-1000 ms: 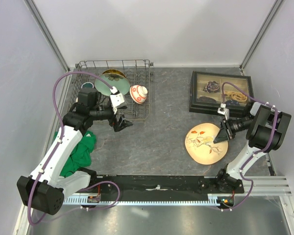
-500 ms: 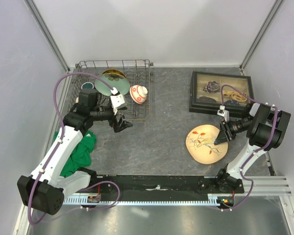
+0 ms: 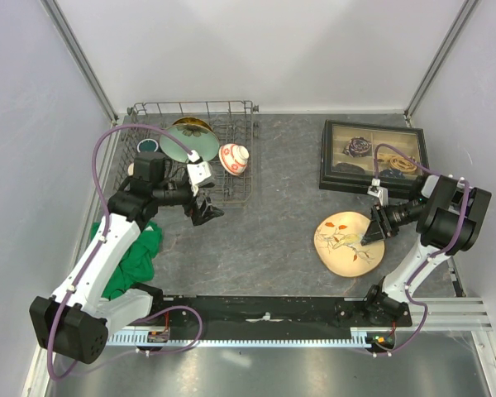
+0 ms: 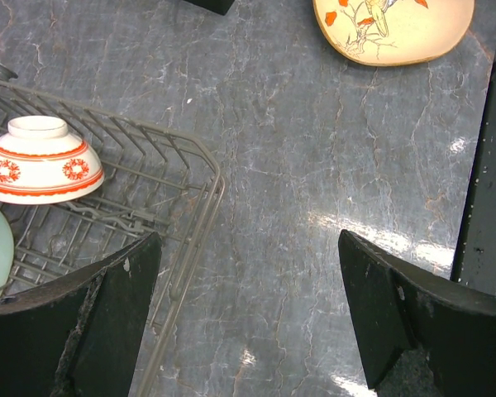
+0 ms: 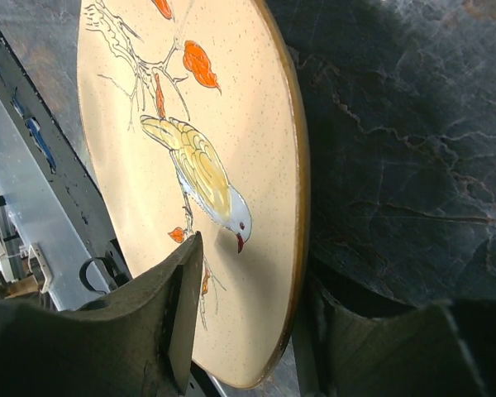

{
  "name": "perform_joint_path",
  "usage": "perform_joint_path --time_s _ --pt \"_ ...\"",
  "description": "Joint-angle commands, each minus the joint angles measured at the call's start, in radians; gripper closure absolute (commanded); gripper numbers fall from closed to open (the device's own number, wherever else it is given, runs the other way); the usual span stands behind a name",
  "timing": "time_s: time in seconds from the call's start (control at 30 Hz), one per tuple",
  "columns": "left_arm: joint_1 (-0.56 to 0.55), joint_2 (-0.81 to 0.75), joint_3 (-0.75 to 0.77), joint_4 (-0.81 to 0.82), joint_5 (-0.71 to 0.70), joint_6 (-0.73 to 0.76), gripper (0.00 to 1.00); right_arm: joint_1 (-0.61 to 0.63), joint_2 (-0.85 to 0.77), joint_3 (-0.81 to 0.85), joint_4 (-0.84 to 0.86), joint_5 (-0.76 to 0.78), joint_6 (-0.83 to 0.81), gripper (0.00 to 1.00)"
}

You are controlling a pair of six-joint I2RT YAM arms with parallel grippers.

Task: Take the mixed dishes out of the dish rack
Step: Place the plate at the center of the board, then pick up the plate from the dish rack.

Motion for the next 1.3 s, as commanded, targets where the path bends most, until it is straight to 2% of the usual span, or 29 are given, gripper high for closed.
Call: perform_joint_path --time_s 0.0,0.57,0.67,0.8,0.9,1.0,1.13,1.27 --pt "-0.006 -0.019 -0.009 0.033 -0.007 0.039 0.06 -0.012 -0.042 -0.016 0.097 0.048 0.011 0.48" --pt "-0.006 -0.035 -0.017 0.065 -0.08 0.013 0.06 -0.02 -0.197 0.0 0.233 0.179 0.141 0.41" --pt "-0.004 -0.033 -0.012 0.094 -0.112 -0.01 0.06 -0.02 -0.224 0.018 0.241 0.19 0.153 0.4" --pt "-0.006 -0.012 0.008 0.146 -0.226 -0.03 0.05 -0.021 -0.286 0.044 0.237 0.184 0.163 0.4" --pt "-0.004 0.022 0.032 0.182 -0.339 0.025 0.03 -0.018 -0.345 0.064 0.217 0.168 0.161 0.39" --pt "-0.006 0.089 0.067 0.202 -0.422 0.144 0.01 -0.012 -0.405 0.087 0.191 0.165 0.16 0.39" --pt "-0.006 0.158 0.1 0.232 -0.471 0.353 0.01 -0.001 -0.496 0.096 0.172 0.144 0.173 0.38" --pt "-0.004 0.235 0.155 0.249 -0.494 0.471 0.01 0.023 -0.551 0.086 0.145 0.101 0.187 0.37"
